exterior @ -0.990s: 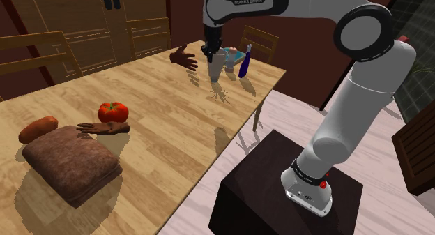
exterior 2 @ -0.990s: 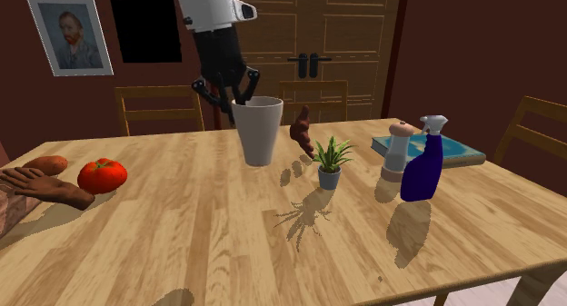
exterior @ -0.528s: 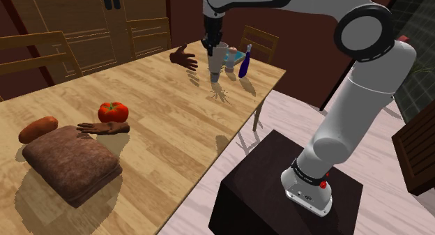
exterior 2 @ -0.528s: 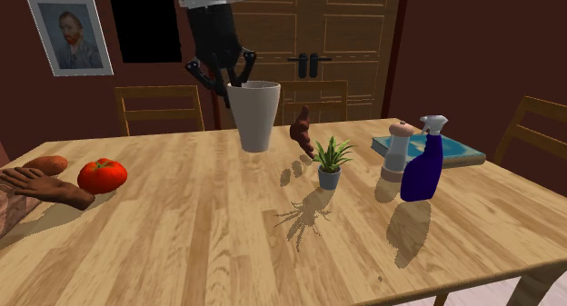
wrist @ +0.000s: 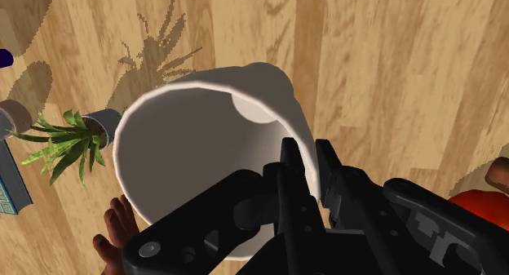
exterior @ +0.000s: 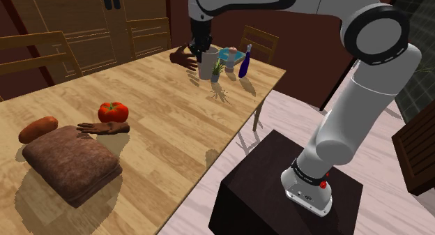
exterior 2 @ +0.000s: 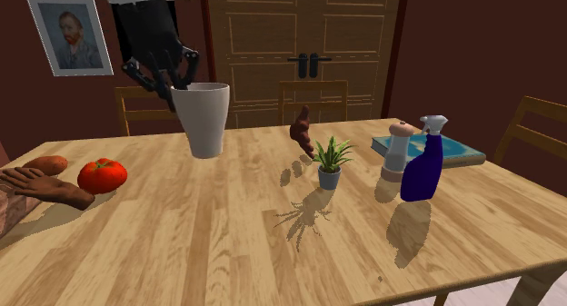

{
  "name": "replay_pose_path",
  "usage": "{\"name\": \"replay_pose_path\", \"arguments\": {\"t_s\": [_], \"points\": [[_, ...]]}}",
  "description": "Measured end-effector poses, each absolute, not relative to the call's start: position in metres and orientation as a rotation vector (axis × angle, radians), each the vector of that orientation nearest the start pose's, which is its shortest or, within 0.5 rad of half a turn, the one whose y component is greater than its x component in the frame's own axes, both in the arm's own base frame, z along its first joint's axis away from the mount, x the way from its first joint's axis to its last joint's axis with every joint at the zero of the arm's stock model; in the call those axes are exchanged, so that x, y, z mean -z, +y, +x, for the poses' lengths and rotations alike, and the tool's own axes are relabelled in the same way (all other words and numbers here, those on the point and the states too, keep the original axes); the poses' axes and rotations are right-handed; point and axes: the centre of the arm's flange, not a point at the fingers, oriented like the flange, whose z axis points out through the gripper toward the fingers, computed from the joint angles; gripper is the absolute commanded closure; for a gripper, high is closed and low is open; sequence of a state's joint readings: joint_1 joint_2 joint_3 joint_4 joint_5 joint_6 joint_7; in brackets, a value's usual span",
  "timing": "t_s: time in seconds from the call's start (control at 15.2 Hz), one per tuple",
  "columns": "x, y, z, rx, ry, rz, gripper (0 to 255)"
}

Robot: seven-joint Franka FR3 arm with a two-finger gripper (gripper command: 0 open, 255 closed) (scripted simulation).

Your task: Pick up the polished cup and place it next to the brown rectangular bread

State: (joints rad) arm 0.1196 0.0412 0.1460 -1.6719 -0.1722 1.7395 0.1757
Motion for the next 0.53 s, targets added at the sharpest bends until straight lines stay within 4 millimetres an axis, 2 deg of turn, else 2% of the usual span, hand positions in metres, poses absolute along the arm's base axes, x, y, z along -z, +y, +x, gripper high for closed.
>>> {"name": "replay_pose_path", "arguments": {"t_s": [0.53], "points": [[-0.570,0.235,0.535,0.103,-0.191,-3.289,255]]}}
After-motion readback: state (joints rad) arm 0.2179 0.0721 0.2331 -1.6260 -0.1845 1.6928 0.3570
